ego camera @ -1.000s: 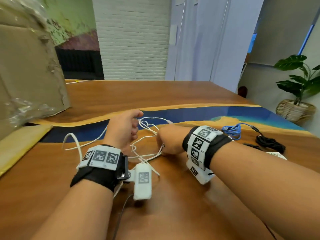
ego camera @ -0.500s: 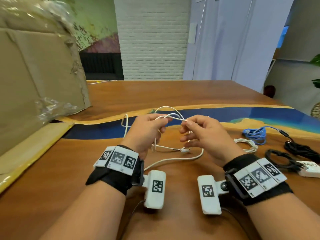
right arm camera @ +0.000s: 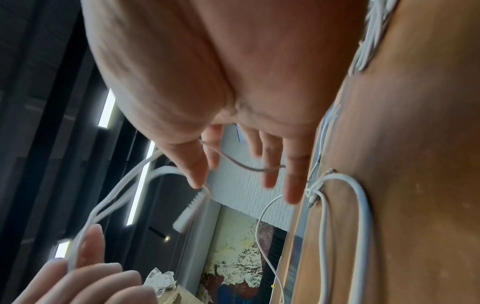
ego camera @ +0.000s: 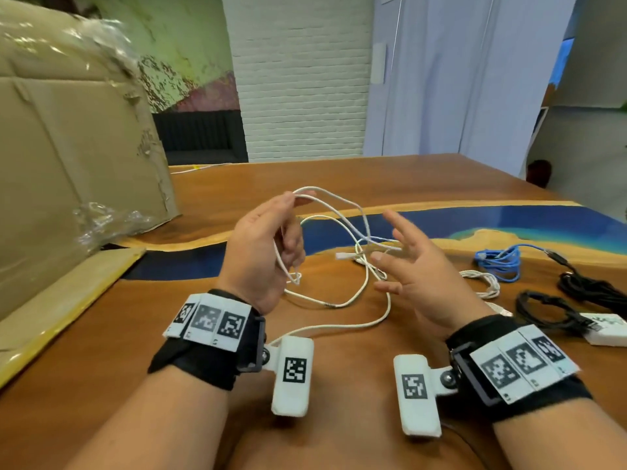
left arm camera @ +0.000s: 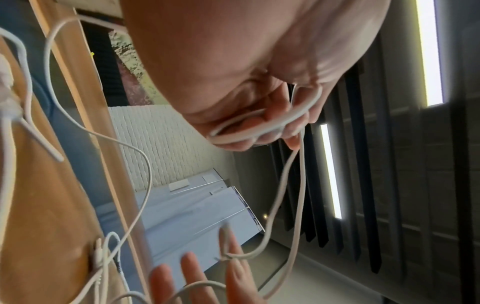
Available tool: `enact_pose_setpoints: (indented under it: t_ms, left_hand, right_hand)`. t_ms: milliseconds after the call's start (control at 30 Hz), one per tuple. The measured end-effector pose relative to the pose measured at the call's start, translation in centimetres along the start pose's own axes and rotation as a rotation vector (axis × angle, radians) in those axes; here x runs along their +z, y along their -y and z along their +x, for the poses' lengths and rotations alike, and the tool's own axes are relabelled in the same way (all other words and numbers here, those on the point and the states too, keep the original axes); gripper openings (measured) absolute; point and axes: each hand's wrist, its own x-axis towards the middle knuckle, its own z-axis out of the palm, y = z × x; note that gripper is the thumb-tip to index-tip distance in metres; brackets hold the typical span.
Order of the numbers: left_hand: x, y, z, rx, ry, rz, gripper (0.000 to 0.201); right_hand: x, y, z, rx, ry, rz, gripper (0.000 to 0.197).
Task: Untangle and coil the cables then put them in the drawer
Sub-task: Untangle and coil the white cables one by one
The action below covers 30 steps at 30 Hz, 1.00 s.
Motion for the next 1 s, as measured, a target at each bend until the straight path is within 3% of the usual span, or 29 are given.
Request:
enact_pose_setpoints:
  t_ms: [100, 233, 333, 400, 600, 733, 833, 933, 1000]
  left_hand:
    - [0.3, -0.6, 0.1, 0.114, -0.144, -0.082, 0.029]
    - [-0.7, -1.7, 0.9, 0.242, -0.412, -0.149, 0.028]
    - [-1.4, -2.0, 1.0, 0.246, -0.484, -0.161, 0.029]
    - [-1.3, -1.9, 0.9, 0.224, -0.446, -0.173, 0.028]
    - [0.6, -1.7, 0.1, 0.191, -0.164, -0.201, 0.028]
    - [0.9, -1.9, -0.1, 0.104, -0.025, -0.114, 0.028]
    - [0.6, -0.8, 0.0, 0.021, -0.035, 0.116, 0.025]
    - [0.3, 0.0, 0.3, -0.011, -0.115, 0.245, 0.021]
    - [0.2, 0.1, 0.4, -0.009, -0.163, 0.288, 0.017]
  right_hand:
    - [0.1, -0.5, 0.2, 0.045, 0.063, -0.095, 0.022]
    - [-0.8, -1.2, 0.9, 0.106, -0.018, -0.168, 0.021]
    - [-1.6, -1.7, 1.2, 0.200, -0.049, -0.154, 0.021]
    - [-1.5, -1.7, 1.2, 0.229, -0.056, -0.108, 0.018]
    - [-0.1, -1.4, 0.3, 0.274, 0.077, -0.022, 0.056]
    - [-0.4, -0.9, 0.3, 0.077, 0.044, -0.074, 0.082]
    - [0.0, -0.1, 0.1, -0.057, 0.089, -0.003, 0.063]
    - [0.8, 0.7, -0.7, -0.038, 0.190, 0.186, 0.029]
    - [1.0, 0.8, -1.1, -0.014, 0.218, 0.246, 0.027]
